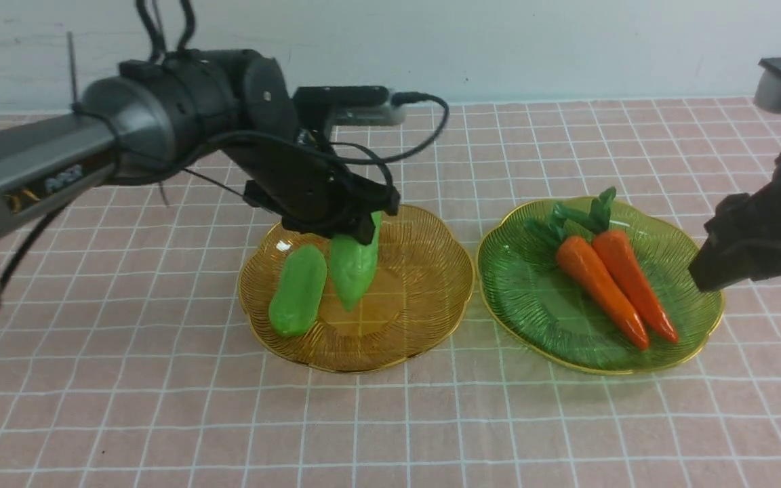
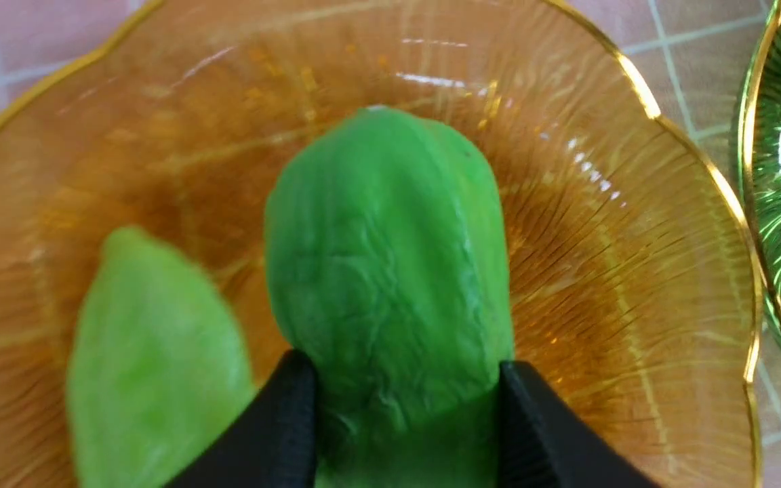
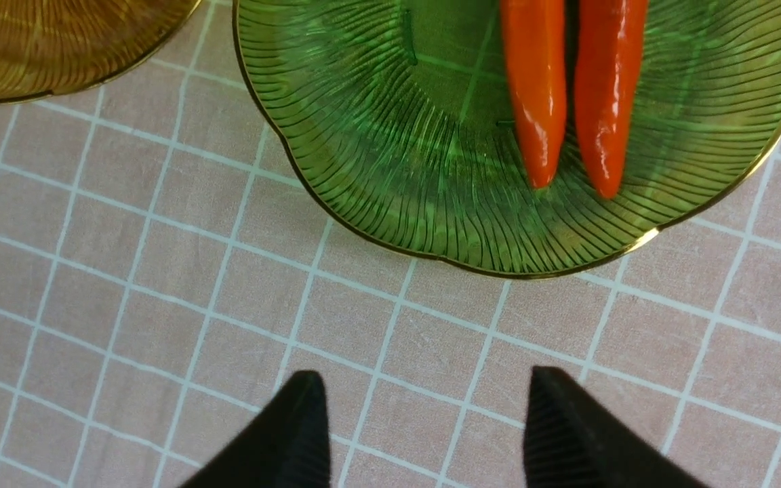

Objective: Put different types of vegetables on the plate.

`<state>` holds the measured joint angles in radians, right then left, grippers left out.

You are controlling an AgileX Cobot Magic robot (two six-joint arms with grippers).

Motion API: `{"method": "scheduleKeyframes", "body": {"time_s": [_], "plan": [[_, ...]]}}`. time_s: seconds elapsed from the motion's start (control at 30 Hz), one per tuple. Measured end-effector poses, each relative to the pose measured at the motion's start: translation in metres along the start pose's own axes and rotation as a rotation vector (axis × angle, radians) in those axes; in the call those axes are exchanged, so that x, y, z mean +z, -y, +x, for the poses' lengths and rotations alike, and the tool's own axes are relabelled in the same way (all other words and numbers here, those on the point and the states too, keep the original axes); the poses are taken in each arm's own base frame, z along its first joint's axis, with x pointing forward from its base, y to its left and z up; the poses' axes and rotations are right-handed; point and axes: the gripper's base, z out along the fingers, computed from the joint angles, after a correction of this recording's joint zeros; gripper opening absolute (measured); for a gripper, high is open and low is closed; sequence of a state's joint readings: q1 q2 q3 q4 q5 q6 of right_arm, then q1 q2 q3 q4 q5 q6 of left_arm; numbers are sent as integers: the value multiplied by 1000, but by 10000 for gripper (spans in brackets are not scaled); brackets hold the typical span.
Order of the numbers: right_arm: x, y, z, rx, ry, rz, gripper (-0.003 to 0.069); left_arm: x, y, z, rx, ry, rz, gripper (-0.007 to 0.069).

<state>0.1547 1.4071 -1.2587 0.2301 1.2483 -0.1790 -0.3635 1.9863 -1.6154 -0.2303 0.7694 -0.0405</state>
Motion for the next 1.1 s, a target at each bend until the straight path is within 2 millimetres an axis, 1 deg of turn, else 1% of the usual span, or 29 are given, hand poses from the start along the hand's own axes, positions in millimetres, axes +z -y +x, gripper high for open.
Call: {"method": "scheduleKeyframes", "body": {"time_s": [0.07,0.1,0.13,0.17,0.23,0.33,0.37,0.4,0.43,0.47,0.5,0.53,0.57,0.6,0.63,0.7,0.77,0.83,0.9,0.93,0.97,1.03,1.1], "plan": [[-7,-1,2,-7,22,7,238,13,12,-1,54,-11,-8,271],[-12,-2,5,-8,35,11,179,16,14,-1,63,-14,-8,278],[-16,-3,8,-9,47,14,144,21,18,0,74,-21,-7,295],[-22,-4,12,-9,63,18,79,26,23,2,85,-31,-5,322],[-38,-8,25,-3,106,31,14,34,28,6,97,-51,-2,364],[-54,-11,40,2,152,45,-6,36,28,7,98,-57,-2,400],[-55,-12,42,1,156,47,-7,36,28,7,98,-57,-2,402],[-61,-13,52,2,175,55,-12,36,28,7,98,-57,-2,411],[-71,-15,70,-5,210,73,-15,35,28,7,97,-57,-1,412],[-76,-16,82,-11,230,88,-16,35,28,7,97,-59,-1,404],[-80,-17,87,-15,244,94,-16,35,28,7,98,-61,-1,402],[-81,-17,102,-21,253,113,-16,35,28,7,96,-66,0,387],[-86,-18,115,-28,288,127,-16,35,28,8,95,-76,0,356],[-84,-18,131,-33,327,146,-16,33,29,9,94,-88,-1,313],[-84,-18,147,-43,403,164,-16,30,29,9,95,-99,0,246],[-84,-19,164,-52,495,180,-16,20,31,7,101,-100,2,157],[-81,-19,174,-58,566,188,-17,9,33,4,114,-97,4,81],[-72,-18,190,-59,632,194,-17,-10,37,0,139,-77,8,28],[-48,-15,204,-52,748,191,-17,-39,42,-6,167,-29,14,3],[-47,-15,204,-50,772,188,-17,-42,42,-7,169,-22,15,2],[-37,-13,205,-41,810,180,-17,-53,44,-9,179,3,18,-3],[-27,-11,202,-24,896,172,-17,-68,46,-10,184,37,23,-3],[-24,-10,199,-11,977,170,-17,-80,48,-11,197,61,28,-3]]}}
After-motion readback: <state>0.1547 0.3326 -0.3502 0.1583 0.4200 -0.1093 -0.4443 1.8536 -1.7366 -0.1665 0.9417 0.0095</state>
